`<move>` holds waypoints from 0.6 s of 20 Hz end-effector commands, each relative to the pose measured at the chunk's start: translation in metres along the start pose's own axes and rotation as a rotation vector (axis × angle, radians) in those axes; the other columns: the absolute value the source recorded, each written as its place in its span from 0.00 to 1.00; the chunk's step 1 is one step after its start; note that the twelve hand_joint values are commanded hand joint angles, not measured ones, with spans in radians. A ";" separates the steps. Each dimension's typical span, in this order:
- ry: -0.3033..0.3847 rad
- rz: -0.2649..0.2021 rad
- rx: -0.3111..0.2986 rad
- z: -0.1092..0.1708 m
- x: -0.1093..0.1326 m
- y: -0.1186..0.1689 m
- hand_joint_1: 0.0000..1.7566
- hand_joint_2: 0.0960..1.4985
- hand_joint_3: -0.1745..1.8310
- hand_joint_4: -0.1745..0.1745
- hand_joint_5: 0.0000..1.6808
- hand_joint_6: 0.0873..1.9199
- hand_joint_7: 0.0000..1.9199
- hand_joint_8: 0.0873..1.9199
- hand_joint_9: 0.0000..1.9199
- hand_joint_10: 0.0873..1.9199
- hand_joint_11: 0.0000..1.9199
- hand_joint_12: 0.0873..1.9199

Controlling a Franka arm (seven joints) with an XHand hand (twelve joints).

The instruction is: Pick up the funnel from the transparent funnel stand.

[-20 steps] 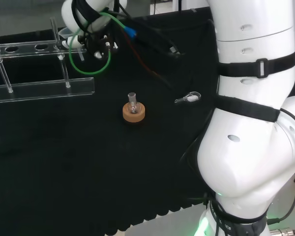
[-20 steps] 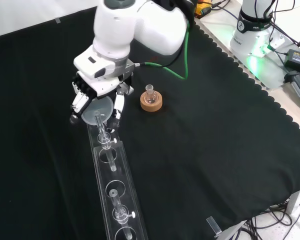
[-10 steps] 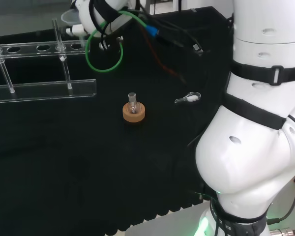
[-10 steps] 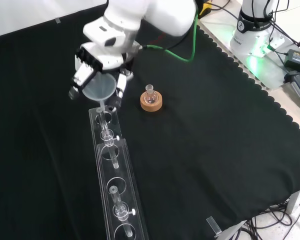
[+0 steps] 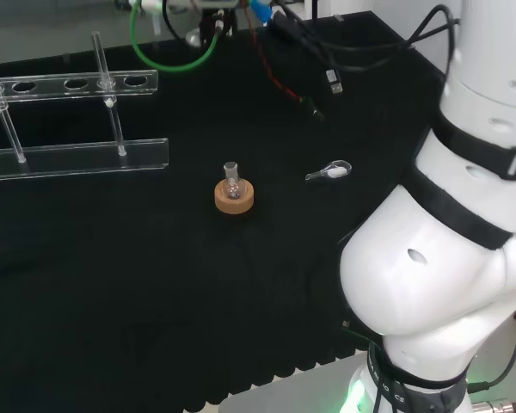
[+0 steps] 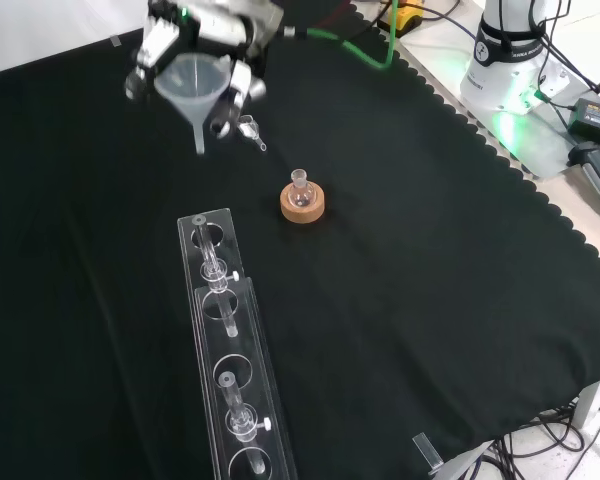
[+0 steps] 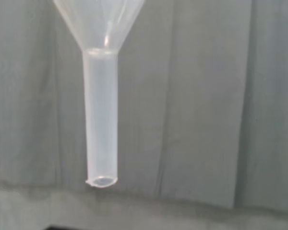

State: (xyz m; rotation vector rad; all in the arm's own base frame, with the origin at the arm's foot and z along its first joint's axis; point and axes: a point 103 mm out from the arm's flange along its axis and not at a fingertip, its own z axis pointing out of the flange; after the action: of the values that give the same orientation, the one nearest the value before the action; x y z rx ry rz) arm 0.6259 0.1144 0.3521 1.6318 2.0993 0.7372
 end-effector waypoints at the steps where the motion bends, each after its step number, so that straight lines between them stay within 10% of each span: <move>1: 0.015 0.001 -0.064 -0.091 -0.016 -0.026 0.70 0.48 0.26 0.00 0.91 0.00 0.88 0.40 1.00 0.37 0.97 0.50; 12: 0.119 -0.204 0.125 -0.157 -0.002 -0.120 0.70 0.45 0.29 0.00 0.91 0.00 0.88 0.39 1.00 0.37 0.97 0.50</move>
State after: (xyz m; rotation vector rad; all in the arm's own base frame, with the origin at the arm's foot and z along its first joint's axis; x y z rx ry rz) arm 0.5001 0.0686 0.4277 1.5487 2.1805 0.7584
